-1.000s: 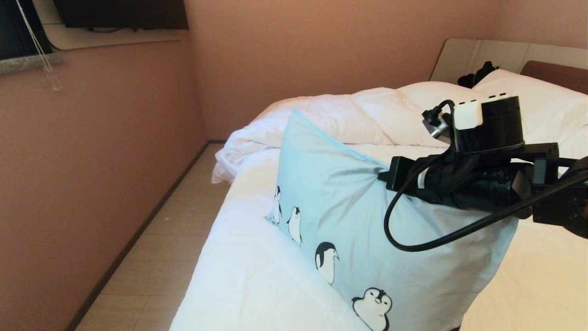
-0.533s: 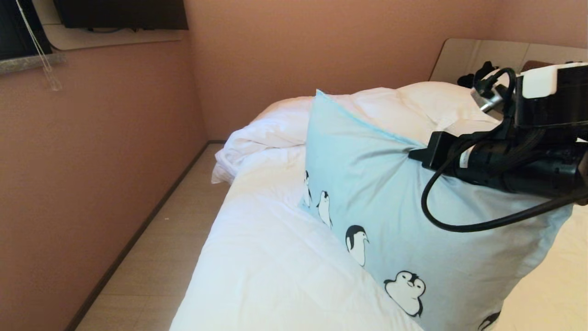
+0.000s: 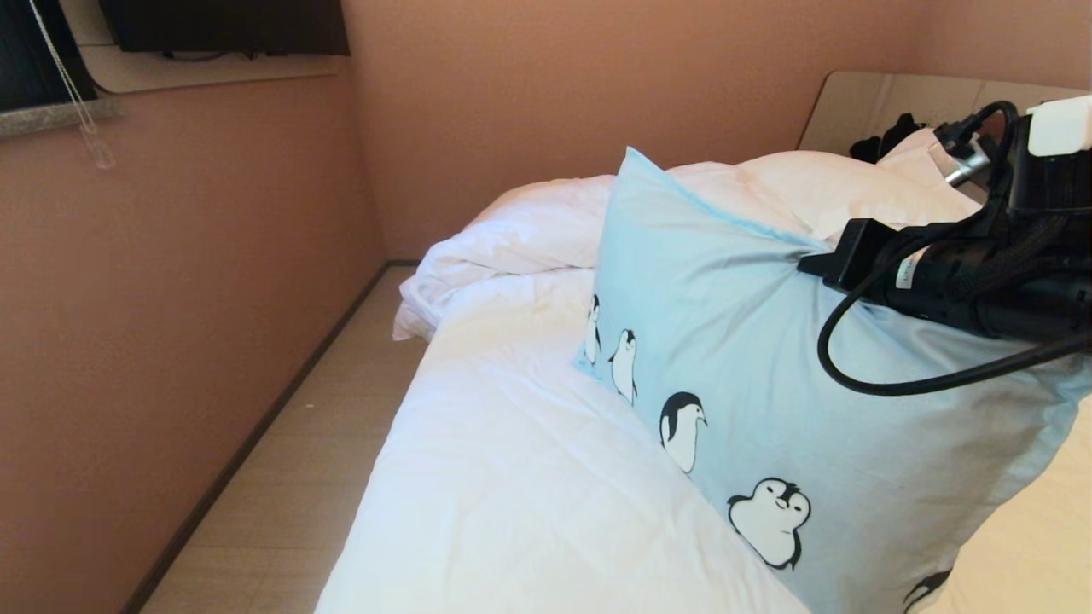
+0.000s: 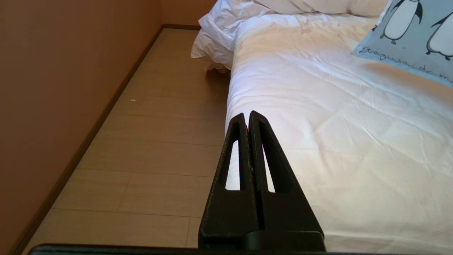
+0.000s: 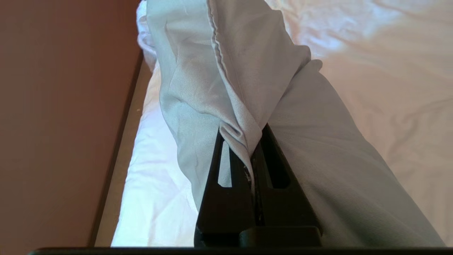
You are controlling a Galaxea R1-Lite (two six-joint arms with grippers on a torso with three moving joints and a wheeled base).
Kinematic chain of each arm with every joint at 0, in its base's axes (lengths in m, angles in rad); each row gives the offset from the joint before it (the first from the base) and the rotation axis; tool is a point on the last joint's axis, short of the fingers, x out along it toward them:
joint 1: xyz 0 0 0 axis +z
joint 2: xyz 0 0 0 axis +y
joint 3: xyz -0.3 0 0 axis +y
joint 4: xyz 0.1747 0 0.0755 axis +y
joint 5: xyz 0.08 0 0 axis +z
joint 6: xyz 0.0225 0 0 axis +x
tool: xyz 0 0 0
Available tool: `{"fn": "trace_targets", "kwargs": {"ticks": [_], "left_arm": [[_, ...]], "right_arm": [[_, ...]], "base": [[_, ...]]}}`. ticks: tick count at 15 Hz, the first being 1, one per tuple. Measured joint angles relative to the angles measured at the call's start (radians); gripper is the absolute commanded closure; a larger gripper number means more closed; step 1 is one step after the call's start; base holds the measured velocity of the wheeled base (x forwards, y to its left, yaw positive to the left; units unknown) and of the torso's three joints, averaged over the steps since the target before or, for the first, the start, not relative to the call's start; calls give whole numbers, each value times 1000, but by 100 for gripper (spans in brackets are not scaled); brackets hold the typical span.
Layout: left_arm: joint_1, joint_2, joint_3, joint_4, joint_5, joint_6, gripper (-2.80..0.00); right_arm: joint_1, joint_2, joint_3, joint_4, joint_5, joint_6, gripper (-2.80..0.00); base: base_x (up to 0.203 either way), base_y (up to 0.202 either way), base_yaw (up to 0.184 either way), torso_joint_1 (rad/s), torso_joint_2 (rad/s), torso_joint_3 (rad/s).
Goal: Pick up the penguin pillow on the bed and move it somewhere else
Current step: Move to the head of the bed
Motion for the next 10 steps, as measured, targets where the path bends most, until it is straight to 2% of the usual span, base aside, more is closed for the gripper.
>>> {"fn": "trace_targets", "kwargs": {"ticks": [3, 10], "left_arm": [[0, 0, 0, 0, 0, 0, 0], [0, 0, 0, 0, 0, 2, 0]], "right_arm": [[-14, -1, 4, 1, -44, 4, 0], [-139, -15, -4, 0, -80, 2, 0]], "base": [[0, 0, 0, 0, 0, 0], [0, 0, 0, 0, 0, 0]]}}
